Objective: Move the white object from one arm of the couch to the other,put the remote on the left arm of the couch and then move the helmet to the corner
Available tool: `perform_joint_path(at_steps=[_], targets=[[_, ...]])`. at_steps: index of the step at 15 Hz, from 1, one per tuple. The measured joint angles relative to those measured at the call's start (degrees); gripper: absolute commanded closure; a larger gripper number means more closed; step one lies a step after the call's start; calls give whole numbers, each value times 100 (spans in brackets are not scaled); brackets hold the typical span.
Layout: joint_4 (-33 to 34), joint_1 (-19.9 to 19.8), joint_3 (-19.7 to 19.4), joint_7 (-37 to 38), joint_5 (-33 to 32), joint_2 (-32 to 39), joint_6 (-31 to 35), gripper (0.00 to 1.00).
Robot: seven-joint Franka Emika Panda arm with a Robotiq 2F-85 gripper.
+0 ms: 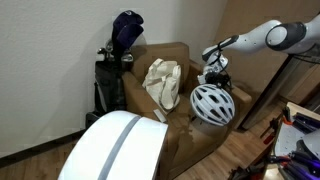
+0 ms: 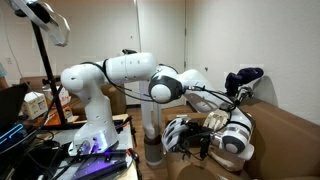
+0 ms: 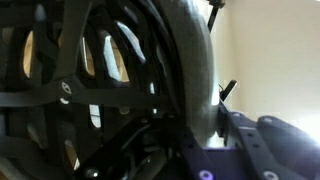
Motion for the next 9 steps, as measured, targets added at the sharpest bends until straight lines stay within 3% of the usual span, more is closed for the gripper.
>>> perform_joint_path(at_steps=[6, 9], targets=[[196, 256, 119, -4, 283, 392, -275, 89], [275, 411, 38, -98, 271, 387, 106, 89]])
